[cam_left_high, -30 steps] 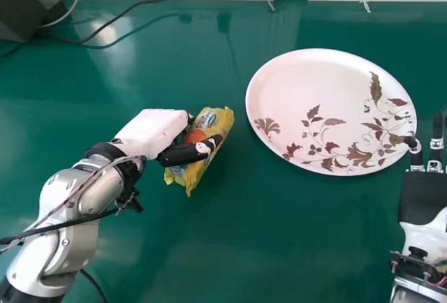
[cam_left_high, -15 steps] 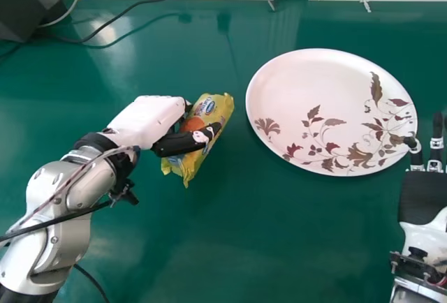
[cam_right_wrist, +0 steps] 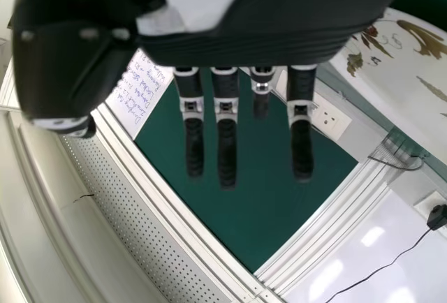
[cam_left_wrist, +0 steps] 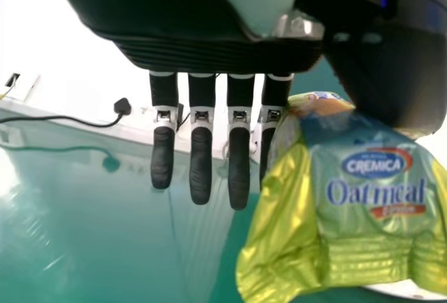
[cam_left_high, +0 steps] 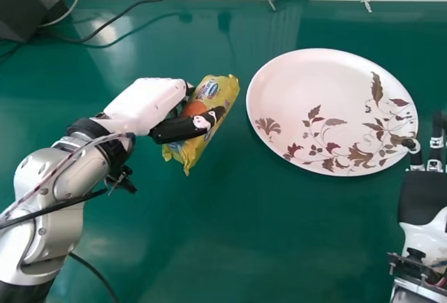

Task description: Pick up biscuit and place it in the plate

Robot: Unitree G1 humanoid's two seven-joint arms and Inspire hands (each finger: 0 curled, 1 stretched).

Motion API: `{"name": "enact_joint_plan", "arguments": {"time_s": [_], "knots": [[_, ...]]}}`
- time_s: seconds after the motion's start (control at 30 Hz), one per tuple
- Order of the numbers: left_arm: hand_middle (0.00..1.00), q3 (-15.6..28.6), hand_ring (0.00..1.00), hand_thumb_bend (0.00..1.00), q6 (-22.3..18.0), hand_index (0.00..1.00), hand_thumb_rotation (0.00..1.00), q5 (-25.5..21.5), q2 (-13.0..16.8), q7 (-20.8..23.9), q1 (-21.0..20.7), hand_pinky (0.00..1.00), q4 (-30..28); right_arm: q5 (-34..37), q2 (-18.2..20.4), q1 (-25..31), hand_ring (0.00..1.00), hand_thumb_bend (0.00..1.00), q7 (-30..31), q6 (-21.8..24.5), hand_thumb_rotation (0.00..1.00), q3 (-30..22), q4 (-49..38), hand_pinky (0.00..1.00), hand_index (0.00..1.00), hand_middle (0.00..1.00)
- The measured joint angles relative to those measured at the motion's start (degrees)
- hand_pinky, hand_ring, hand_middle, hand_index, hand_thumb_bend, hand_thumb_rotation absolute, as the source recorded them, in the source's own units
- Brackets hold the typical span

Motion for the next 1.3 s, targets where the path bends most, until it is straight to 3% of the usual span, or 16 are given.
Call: {"name": "enact_joint_plan", "arguments": {"time_s": [0.4,0.43,0.5,0.77,1.0,1.3], "knots": [[0.47,-0.05,0.43,0.5,-2.74,0.5,0.0,-2.22,-0.59,0.99,-2.33,0.41,0.77,-0.49,0.02,-0.01,0.43,0.75,0.19,-0.8,0.01,0.25,0.23,0.32,0.61,0.53],[0.47,-0.05,0.43,0.5,-2.96,0.5,0.0,-2.75,-0.95,1.38,-2.39,0.41,1.08,-0.51,0.02,-0.01,0.4,0.65,0.37,-0.96,0.01,0.25,0.31,0.29,0.61,0.51],[0.47,-0.23,0.43,0.5,-3.9,0.5,0.0,-2.8,-1.41,2.18,-2.62,0.41,1.69,-0.58,0.02,-0.01,0.36,0.57,0.8,-1.37,0.0,0.25,0.45,0.25,0.61,0.49],[0.46,-1.5,0.42,0.5,-5.16,0.5,0.0,-2.78,-3.9,4.57,-4.86,0.41,4.4,-0.59,0.02,-0.01,0.24,0.55,1.12,-1.49,0.0,0.23,0.55,0.14,0.6,0.47],[0.46,-2.6,0.42,0.5,-8.25,0.5,0.0,-2.58,-4.63,7.08,-7.44,0.41,7.4,-1.21,0.02,-0.03,0.34,0.55,1.01,-2.22,0.0,0.31,0.55,0.23,0.58,0.48],[0.46,-4.98,0.42,0.5,-8.81,0.5,0.0,-1.16,-5.23,7.58,-11.74,0.42,11.73,-1.63,0.02,-0.07,0.36,0.55,0.99,-2.8,0.0,0.37,0.72,0.25,0.58,0.48]]}}
